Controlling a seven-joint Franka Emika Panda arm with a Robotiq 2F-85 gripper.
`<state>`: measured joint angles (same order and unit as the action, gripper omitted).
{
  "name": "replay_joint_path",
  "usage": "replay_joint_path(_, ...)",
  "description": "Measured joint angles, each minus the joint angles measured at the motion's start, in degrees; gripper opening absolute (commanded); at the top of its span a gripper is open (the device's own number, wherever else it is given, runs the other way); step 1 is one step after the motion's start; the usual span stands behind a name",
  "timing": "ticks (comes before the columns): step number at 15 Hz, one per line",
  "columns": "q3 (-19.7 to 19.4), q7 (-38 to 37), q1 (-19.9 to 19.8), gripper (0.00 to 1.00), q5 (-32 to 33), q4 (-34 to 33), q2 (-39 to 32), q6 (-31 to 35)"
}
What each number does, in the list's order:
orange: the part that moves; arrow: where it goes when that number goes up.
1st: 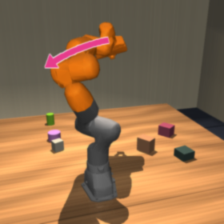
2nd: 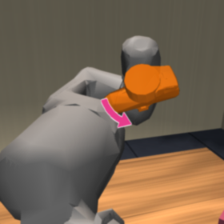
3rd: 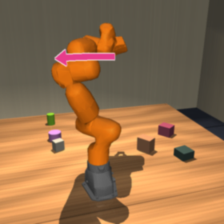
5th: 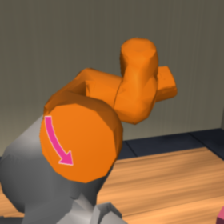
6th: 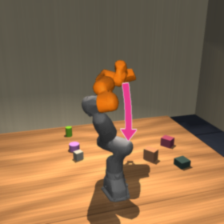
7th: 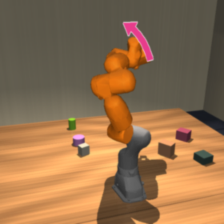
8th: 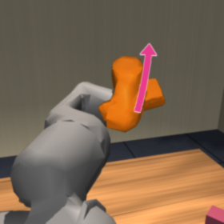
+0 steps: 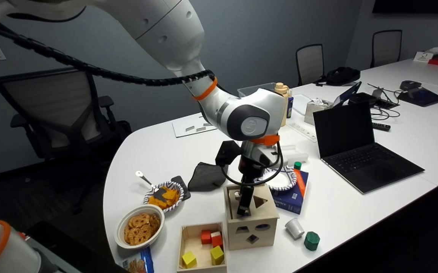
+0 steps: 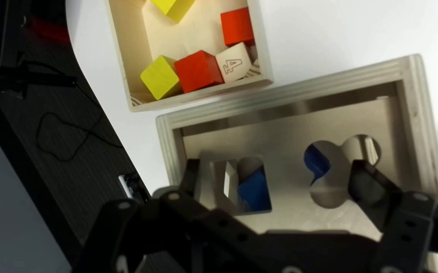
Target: Slide the lid off of the shape sorting box
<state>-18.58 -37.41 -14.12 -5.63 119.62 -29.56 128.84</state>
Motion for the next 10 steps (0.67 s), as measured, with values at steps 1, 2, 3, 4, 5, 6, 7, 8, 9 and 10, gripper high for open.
replay_joint_path(1, -0.12, 0.00, 0.00, 1.00, 0.07, -0.09, 0.00, 0.00)
replay_joint_path(2, -0.28, 0.00, 0.00, 1.00, 0.17, -0.25, -0.02, 0.00)
replay_joint_path(3, -0.47, 0.00, 0.00, 1.00, 0.22, -0.46, -0.06, 0.00)
replay_joint_path(4, -0.64, 0.00, 0.00, 1.00, 0.25, -0.69, -0.09, 0.00)
replay_joint_path(5, -0.78, 0.00, 0.00, 1.00, 0.27, -0.99, -0.17, 0.00)
replay_joint_path(6, -0.88, 0.00, 0.00, 1.00, 0.32, -1.33, -0.27, 0.00)
replay_joint_path(7, -0.94, 0.00, 0.00, 1.00, 0.42, -1.65, -0.34, 0.00)
replay_joint_path(8, -0.96, 0.00, 0.00, 1.00, 0.53, -2.10, -0.50, 0.00)
replay_joint_path(9, -0.97, 0.00, 0.00, 1.00, 0.62, -2.59, -0.73, 0.00)
replay_joint_path(10, -0.97, 0.00, 0.00, 1.00, 0.73, -3.03, -1.00, 0.00)
